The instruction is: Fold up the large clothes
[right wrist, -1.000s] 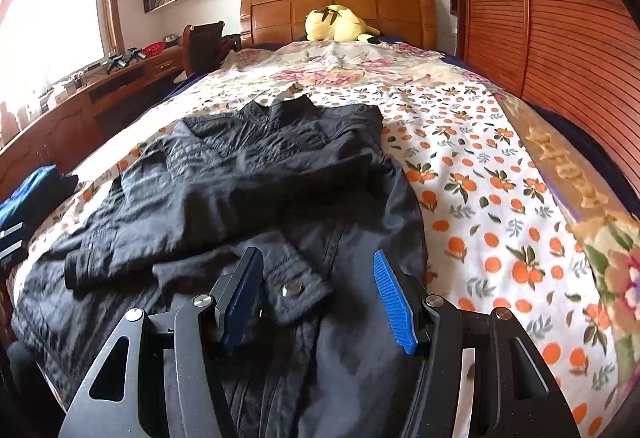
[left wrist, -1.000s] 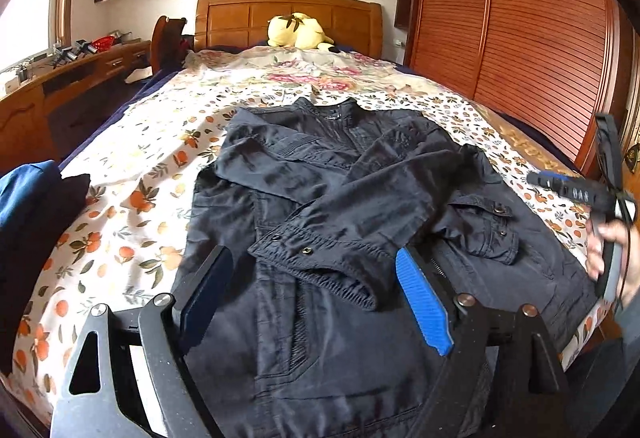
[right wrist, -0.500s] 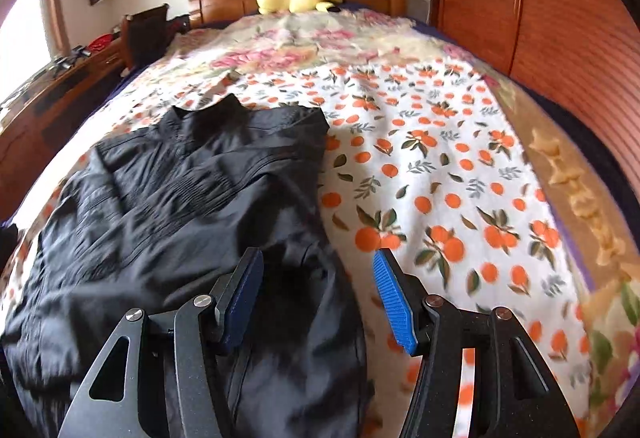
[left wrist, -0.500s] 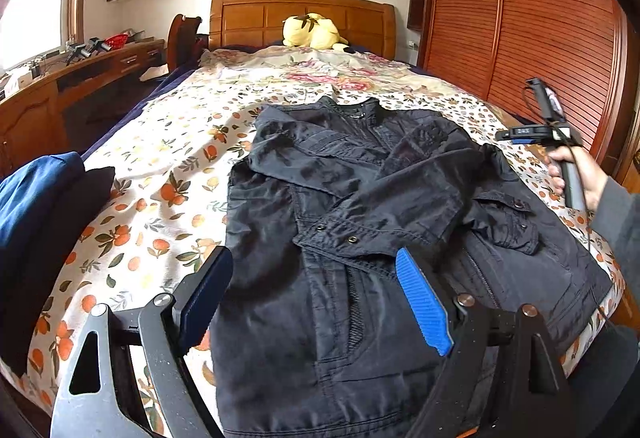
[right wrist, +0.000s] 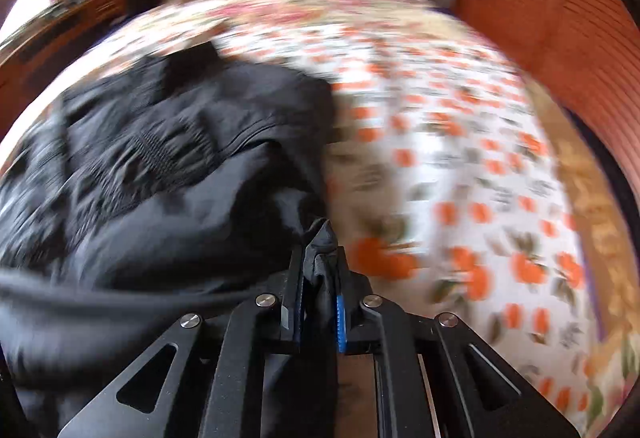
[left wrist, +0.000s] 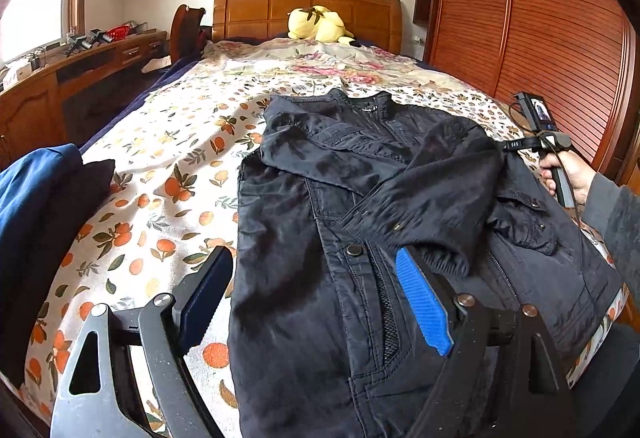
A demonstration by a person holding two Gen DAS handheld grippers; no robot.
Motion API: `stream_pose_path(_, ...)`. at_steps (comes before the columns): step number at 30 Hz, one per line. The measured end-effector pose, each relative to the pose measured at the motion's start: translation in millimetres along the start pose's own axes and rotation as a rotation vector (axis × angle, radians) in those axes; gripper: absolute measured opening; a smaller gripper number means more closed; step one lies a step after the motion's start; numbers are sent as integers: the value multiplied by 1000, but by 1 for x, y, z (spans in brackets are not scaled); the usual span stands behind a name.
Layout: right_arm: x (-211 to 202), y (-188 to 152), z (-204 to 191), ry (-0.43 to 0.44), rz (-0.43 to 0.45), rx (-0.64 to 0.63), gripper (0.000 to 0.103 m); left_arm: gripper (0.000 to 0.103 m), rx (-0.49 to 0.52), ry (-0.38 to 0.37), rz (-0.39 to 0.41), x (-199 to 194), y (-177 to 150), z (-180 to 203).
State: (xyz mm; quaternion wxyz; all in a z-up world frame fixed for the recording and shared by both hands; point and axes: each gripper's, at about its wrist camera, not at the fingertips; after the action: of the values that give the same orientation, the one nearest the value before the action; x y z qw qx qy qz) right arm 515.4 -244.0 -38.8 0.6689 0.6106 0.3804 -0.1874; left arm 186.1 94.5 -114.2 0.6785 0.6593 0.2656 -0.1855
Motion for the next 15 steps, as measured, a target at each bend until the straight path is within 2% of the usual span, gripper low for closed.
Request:
stream_pose_path(3,-2,-1,2,24,20,8,15,84,5,0,-6,2,0,2)
stream_pose_path(5,-11,-2,-2,-3,42,-6,27,84,9,-2,-6,0,-1,3)
stream_pose_path(6,-18,-4,-2,-6,49,-16,29,84,11,-2,-5,-1,-1,3)
stream_pose_path(8,-36,-12,-5,28,74,-40,39,84,16,4,-1,-5,-1,4)
stream_pose_path(11,-74,-38,-12,58,102,-81,52,84,14,1,5,-12,-1,3)
stream_pose_path(15,-124,-87,-23,93,116,-119,55,84,23,8,15,-22,-2,4)
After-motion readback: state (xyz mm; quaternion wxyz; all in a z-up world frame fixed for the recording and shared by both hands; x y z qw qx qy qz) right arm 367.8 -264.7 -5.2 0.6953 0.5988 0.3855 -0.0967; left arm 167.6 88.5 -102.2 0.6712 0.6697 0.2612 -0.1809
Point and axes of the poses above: each gripper's, at about its wrist camera, not at the fingertips, and x roughly the way its jaws point, z to its right, y to its top, and after that the axes turned 9 degrees about y, right-handed
